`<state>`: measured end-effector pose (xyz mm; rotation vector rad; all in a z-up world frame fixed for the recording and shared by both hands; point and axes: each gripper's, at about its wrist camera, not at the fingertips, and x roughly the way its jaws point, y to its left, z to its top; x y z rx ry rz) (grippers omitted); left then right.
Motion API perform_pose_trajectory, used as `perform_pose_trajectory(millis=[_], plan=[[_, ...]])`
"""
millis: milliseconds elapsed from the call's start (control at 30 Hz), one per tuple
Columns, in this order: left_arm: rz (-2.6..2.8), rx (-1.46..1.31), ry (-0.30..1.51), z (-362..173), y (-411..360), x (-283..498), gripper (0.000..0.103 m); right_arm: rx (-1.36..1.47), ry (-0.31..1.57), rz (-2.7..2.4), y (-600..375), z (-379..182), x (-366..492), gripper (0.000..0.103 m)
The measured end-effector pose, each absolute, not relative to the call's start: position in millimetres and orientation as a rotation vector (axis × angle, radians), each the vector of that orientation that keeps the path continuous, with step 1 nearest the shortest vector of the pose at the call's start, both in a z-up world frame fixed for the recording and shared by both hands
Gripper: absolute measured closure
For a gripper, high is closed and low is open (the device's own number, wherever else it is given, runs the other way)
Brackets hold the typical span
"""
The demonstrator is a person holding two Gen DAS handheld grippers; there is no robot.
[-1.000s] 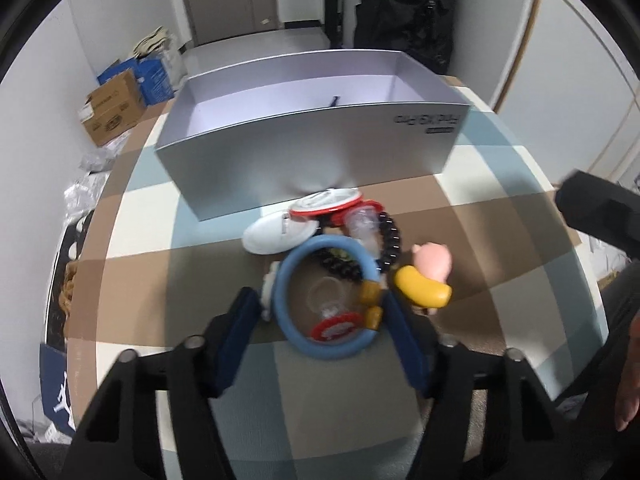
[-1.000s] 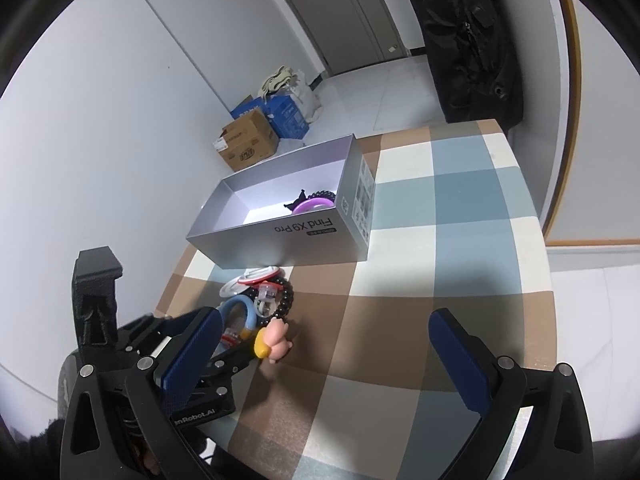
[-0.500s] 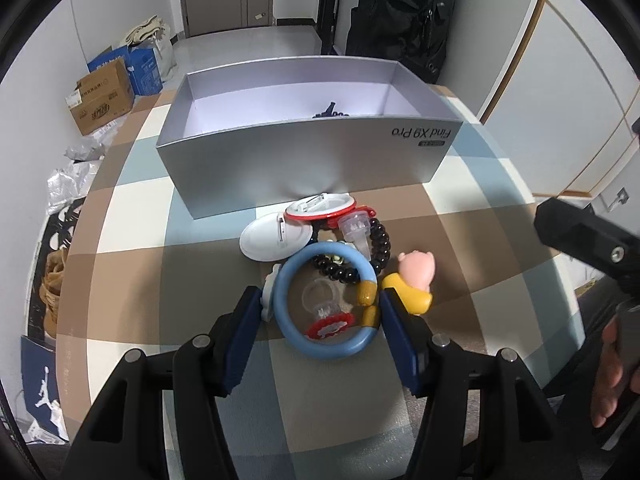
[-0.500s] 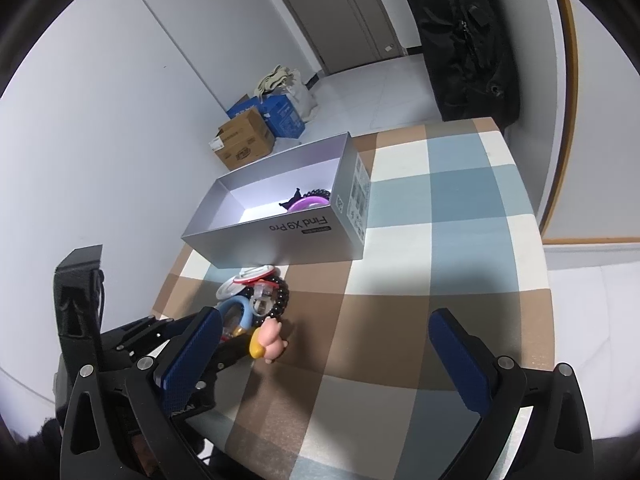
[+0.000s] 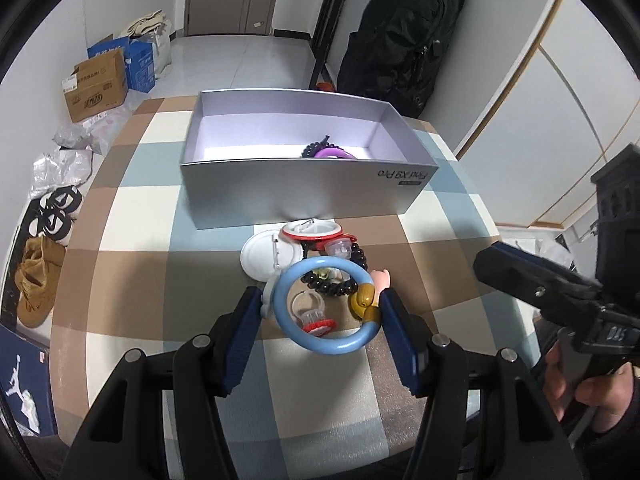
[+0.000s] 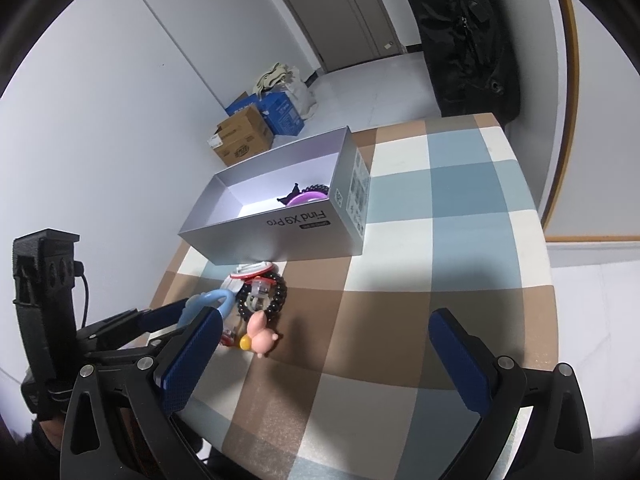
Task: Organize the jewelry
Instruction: 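Grasp the blue ring with the left tool, then grasp the pink pig figure with the right tool while the left lifts the blue ring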
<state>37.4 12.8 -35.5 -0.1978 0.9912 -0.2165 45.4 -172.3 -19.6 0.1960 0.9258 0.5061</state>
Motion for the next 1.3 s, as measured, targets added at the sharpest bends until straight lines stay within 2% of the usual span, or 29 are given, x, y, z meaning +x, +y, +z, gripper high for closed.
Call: perform_pose_trajectory(millis=[233, 433, 567, 733, 800, 967, 1300], plan=[[-0.199, -0.317, 0.871, -12.7, 40.4, 26.0, 0.048, 0.142, 0.949, 0.545, -151.8, -23.4, 44.4, 0.000], [-0.167, -0.378, 0.816, -8.3, 55.0, 23.9, 0.048, 0.073, 0.983, 0.617, -127.1, -31.9, 40.8, 0.009], [-0.161, -0.383, 0.807, -9.6, 61.0, 24.1, 0.048, 0.033, 1.012, 0.647, -112.3, -40.3, 42.9, 0.025], [-0.163, -0.376, 0.804, -8.3, 64.6, 20.7, 0.048, -0.008, 0.996, 0.662, -99.7, -43.8, 41.5, 0.034], [-0.162, -0.366, 0.805, -7.8, 64.4, 19.9, 0.048, -0.027, 1.008, 0.659, -96.5, -46.1, 42.5, 0.041], [-0.164, -0.352, 0.802, -6.9, 64.5, 17.9, 0.048, -0.073, 1.025, 0.635, -91.8, -50.5, 42.7, 0.074], [-0.123, -0.349, 0.793, -6.0, 65.3, 18.8, 0.048, -0.040, 1.013, 0.611, -101.5, -46.3, 44.8, 0.074]])
